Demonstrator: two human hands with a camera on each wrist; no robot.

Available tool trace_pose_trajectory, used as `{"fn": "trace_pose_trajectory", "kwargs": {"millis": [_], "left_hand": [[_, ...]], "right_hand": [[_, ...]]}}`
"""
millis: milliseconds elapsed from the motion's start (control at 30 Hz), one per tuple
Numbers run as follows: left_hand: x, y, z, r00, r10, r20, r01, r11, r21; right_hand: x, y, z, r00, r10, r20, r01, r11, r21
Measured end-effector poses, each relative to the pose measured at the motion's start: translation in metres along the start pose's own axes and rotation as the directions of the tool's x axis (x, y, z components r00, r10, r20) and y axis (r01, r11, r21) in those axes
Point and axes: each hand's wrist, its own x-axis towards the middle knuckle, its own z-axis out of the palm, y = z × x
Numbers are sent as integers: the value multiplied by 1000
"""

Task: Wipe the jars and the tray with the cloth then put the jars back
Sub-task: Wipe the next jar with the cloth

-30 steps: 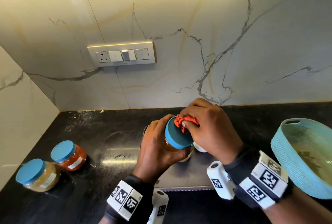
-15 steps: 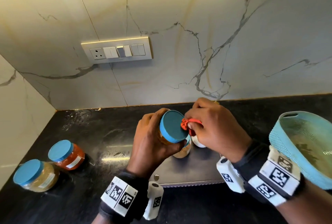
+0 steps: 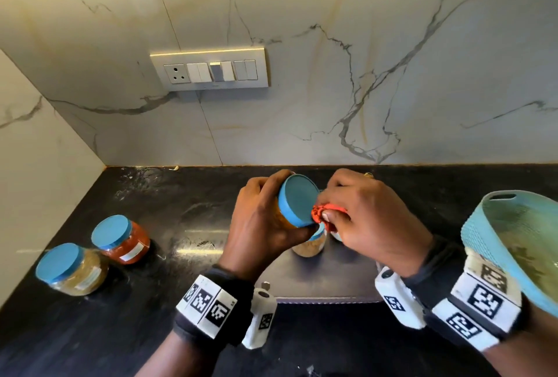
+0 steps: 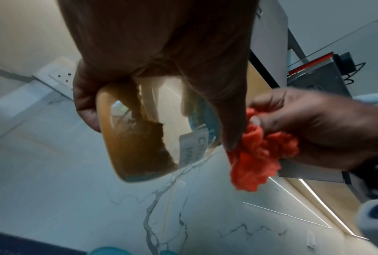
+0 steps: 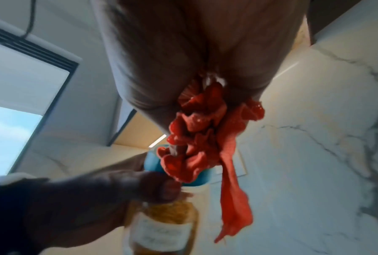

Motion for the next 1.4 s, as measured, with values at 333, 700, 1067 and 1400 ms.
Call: {"fn": "trace_pose_trajectory", "kwargs": {"millis": [333,700,1067,1400], "left_hand": [[8,12,5,1000,-10,-21,9,999,-31],[1,21,11,999,41,-30,-39,997,69],[-2,6,-2,994,-94,59,79,972,220],[-2,18,11,999,-9,31,7,998,58]], "right_hand": [[13,-20,-4,991,-67,-120,79,992,98],[33,4,-2,974,135,-180,-137,991,0],[11,-28,-5,996,-81,-34,82,997,8],[18,9,5,983,123,-133,-128,991,-29]]}}
